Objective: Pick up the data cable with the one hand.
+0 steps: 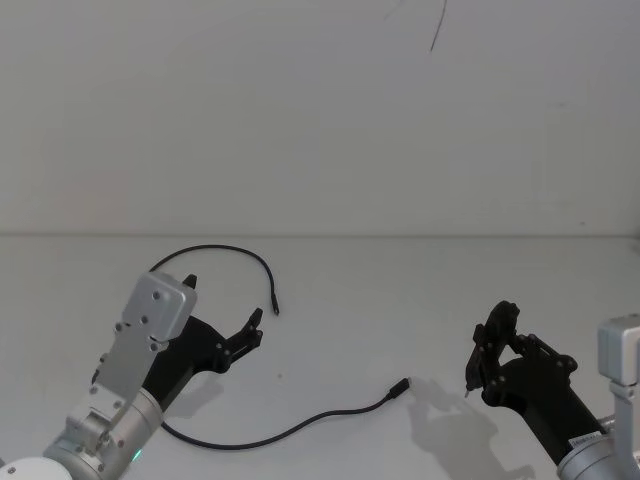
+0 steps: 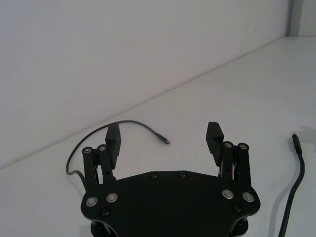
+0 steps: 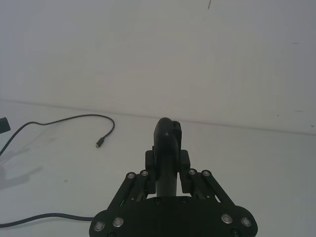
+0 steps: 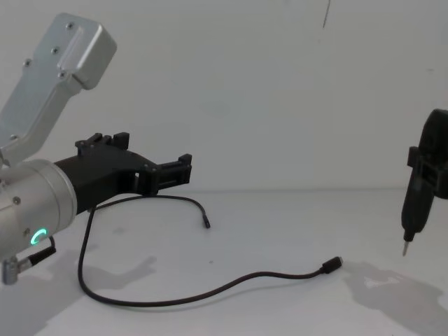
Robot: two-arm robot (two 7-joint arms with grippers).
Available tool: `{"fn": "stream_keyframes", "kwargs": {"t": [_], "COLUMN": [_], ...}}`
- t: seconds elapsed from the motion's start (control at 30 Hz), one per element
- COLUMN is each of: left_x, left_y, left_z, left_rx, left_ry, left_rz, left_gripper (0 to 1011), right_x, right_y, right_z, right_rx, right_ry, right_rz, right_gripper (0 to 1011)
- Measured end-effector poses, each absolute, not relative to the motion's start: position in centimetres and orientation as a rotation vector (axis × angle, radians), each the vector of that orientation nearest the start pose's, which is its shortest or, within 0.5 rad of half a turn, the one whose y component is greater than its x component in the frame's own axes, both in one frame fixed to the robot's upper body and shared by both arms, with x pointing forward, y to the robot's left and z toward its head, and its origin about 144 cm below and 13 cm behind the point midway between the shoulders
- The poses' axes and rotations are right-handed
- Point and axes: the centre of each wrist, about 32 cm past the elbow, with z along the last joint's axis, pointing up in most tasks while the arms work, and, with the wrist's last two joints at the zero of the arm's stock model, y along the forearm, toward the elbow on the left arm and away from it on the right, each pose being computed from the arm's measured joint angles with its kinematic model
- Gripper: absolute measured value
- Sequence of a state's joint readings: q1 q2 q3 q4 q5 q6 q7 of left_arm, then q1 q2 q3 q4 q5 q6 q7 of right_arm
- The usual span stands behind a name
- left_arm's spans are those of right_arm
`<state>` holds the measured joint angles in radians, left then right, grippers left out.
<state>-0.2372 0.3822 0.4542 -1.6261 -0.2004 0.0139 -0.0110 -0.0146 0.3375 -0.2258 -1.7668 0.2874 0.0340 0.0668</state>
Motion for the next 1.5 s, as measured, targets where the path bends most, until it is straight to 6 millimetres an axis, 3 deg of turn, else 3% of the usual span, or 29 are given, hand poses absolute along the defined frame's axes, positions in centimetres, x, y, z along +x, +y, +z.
{"fn": "stream_keyframes", "kwargs": {"t": [1.5], "left_x": [49.20], "left_y": [19.85], "left_z": [120.45], "left_rx": [0.062], "left_ry": [-0.268], "left_rz": [1.123], "left_gripper": [1001], "right_x": [44.33], "right_y": [-23.71], "right_z": [118.87], "right_rx": [0.026], "right_ry": [-0.075], "right_rz": [-1.229], "right_gripper": [263]}}
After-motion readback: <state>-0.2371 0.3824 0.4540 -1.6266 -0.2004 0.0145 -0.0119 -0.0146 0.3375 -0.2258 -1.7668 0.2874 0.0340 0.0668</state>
